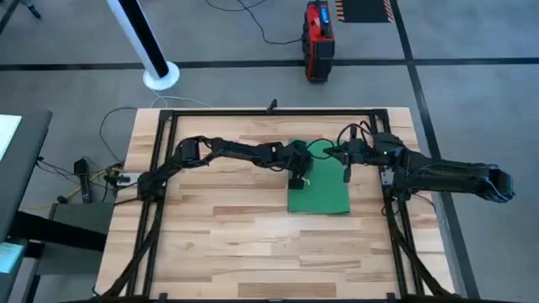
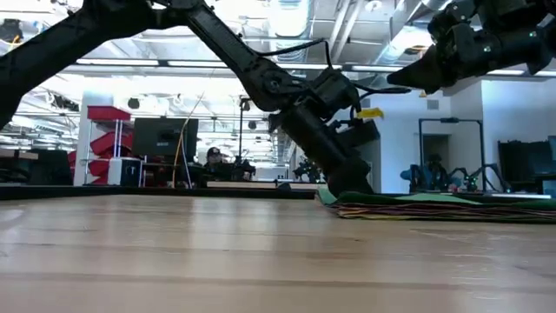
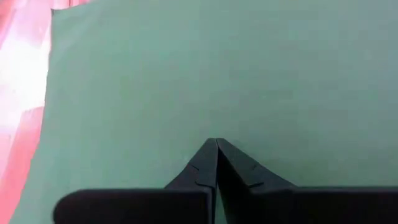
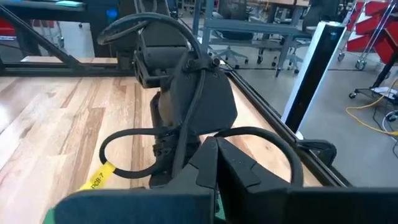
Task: Organize paper
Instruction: Move the stacked papers to the top right of the table
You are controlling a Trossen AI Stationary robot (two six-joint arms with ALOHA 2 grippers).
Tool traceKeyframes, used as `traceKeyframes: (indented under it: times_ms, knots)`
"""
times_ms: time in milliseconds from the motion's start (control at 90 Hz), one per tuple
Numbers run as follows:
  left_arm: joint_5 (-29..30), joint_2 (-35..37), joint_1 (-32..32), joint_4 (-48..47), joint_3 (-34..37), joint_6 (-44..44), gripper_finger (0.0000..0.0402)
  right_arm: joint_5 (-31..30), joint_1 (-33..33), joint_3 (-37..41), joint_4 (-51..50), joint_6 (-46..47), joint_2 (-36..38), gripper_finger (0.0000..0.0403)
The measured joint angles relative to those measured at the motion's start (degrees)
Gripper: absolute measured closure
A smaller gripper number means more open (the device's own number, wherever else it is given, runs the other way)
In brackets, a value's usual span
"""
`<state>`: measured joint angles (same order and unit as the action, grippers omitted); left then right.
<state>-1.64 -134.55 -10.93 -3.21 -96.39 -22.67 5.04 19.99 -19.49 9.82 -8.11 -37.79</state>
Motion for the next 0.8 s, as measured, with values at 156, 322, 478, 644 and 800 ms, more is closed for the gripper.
traceKeyframes:
  times_ms: [156,322,478,644,800]
  knots:
    - [-3.0,0.7,0.1,0.4,-0.1,2.1,0.0401,0.0,-0.4,0.0,-0.8,-1.2,2.1,0.0403]
    - [-4.1,0.7,-0.2,0.7,-0.1,2.9,0.0402,-0.6,-2.1,0.1,-1.0,-2.8,4.5,0.0403]
    - [-7.2,0.7,-1.1,0.8,-0.1,4.5,0.0402,-3.9,-5.2,0.1,-1.0,-5.0,6.8,0.0403]
    - [-8.6,0.7,-1.8,1.4,-0.2,5.7,0.0401,-6.7,-8.7,2.6,0.6,-7.3,10.1,0.0403]
    - [-10.8,1.0,-1.8,3.9,-0.2,6.9,0.0402,-6.8,-8.9,4.5,0.8,-7.3,14.9,0.0403]
